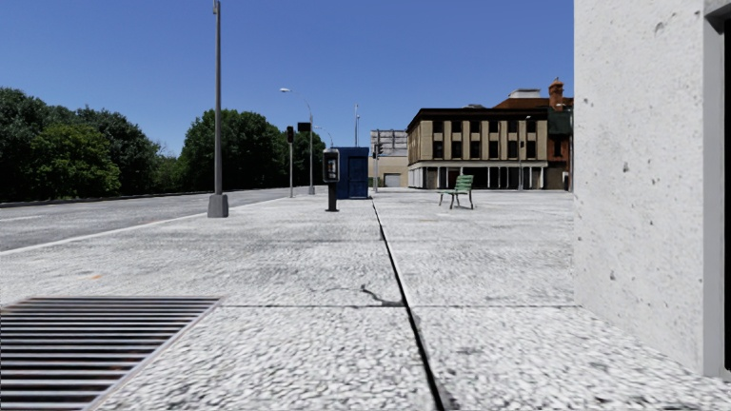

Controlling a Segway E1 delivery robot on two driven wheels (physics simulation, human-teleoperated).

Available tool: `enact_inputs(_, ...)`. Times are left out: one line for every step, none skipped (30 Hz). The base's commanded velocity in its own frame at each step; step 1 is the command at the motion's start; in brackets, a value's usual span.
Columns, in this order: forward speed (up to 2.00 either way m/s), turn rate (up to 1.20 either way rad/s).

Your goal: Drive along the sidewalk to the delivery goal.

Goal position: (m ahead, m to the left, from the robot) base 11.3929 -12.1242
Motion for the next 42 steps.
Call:
enact_inputs(1.44,0.00)
enact_inputs(1.44,0.00)
enact_inputs(1.44,0.00)
enact_inputs(1.44,0.00)
enact_inputs(1.44,0.00)
enact_inputs(1.44,0.00)
enact_inputs(1.44,0.00)
enact_inputs(1.44,0.00)
enact_inputs(1.44,0.00)
enact_inputs(1.44,0.00)
enact_inputs(1.44,0.00)
enact_inputs(1.44,0.00)
enact_inputs(1.44,0.00)
enact_inputs(1.44,0.00)
enact_inputs(1.44,0.00)
enact_inputs(1.44,0.00)
enact_inputs(1.44,0.00)
enact_inputs(1.44,0.00)
enact_inputs(1.44,0.00)
enact_inputs(1.44,0.00)
enact_inputs(1.44,0.00)
enact_inputs(1.44,0.00)
enact_inputs(1.44,0.00)
enact_inputs(1.44,-0.10)
enact_inputs(1.44,-0.28)
enact_inputs(1.44,-0.45)
enact_inputs(1.44,-0.62)
enact_inputs(1.44,-0.72)
enact_inputs(1.44,-0.77)
enact_inputs(1.44,-0.77)
enact_inputs(1.44,-0.78)
enact_inputs(1.44,-0.78)
enact_inputs(1.44,-0.79)
enact_inputs(1.44,-0.79)
enact_inputs(1.44,-0.72)
enact_inputs(1.44,0.00)
enact_inputs(1.44,0.00)
enact_inputs(1.44,0.00)
enact_inputs(1.44,0.00)
enact_inputs(1.44,0.00)
enact_inputs(1.44,0.00)
enact_inputs(1.44,0.00)
